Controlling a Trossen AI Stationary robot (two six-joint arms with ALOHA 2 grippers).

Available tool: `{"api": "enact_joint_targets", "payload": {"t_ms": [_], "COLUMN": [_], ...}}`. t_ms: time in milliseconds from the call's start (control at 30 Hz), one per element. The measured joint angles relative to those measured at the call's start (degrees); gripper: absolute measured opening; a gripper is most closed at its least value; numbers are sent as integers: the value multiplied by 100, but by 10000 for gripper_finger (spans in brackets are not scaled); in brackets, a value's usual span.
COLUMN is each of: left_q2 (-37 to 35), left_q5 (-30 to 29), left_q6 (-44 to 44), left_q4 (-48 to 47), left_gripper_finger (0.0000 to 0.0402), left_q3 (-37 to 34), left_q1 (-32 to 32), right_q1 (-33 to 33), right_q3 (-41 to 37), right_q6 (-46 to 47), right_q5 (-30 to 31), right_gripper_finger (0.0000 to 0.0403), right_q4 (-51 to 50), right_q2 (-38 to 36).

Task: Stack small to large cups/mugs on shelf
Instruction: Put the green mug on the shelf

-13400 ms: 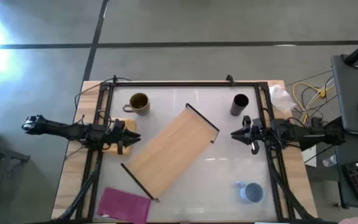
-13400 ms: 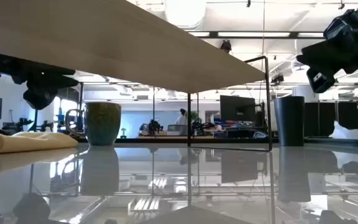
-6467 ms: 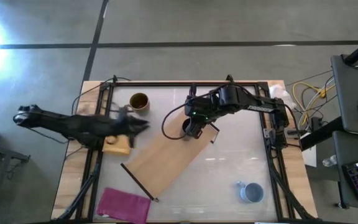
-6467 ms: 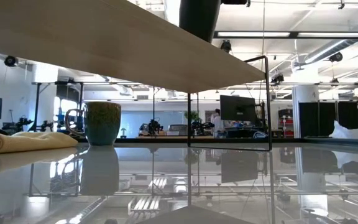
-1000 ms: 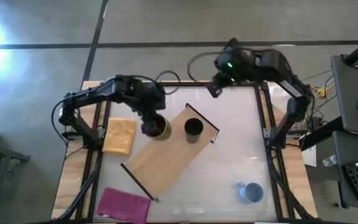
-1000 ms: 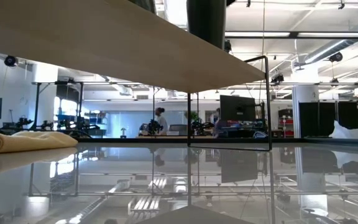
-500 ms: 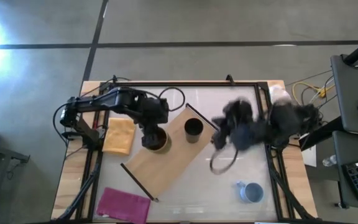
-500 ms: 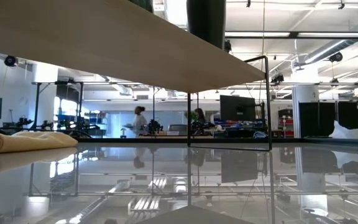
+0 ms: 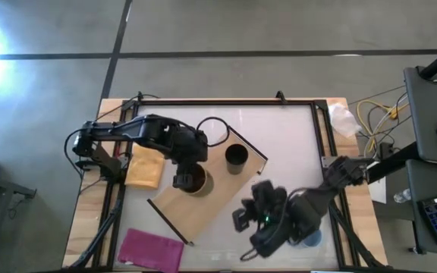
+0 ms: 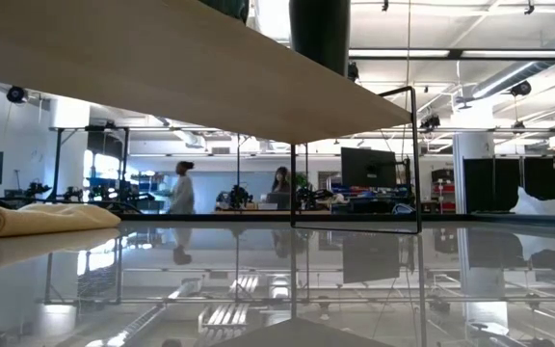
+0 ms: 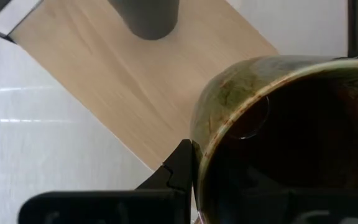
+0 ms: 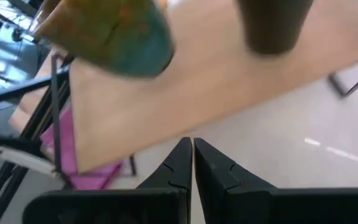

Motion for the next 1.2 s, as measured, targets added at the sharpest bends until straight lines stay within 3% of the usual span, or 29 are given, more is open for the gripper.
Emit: {"api": "enact_joint_targets", "payload": {"t_ms": [233,500,667,833,1200], "left_q2": [184,458,517,517,582], "left_q5": [82,163,209,243,87], "left_q6": [465,802,987,1210,968], "left_q4": [206,330,305,385,680], "left_gripper_finger": [19,15,15,15,15], "left_q3": [-369,-217,-78,-84,-96], "left_q1": [-103,-181,-196,-199,-196], "right_q1": [285,247,245,240,234], "right_q3": [2,-14,-236,-251,-553], "right_q6": [432,806,1386,1375,1613], "right_q5": [281,463,950,1093,1352], "right_gripper_finger": [8,8,8,8,8], "right_q4": [624,1068,1133,1259,1394], "right_q2": [311,657,603,496,535]}}
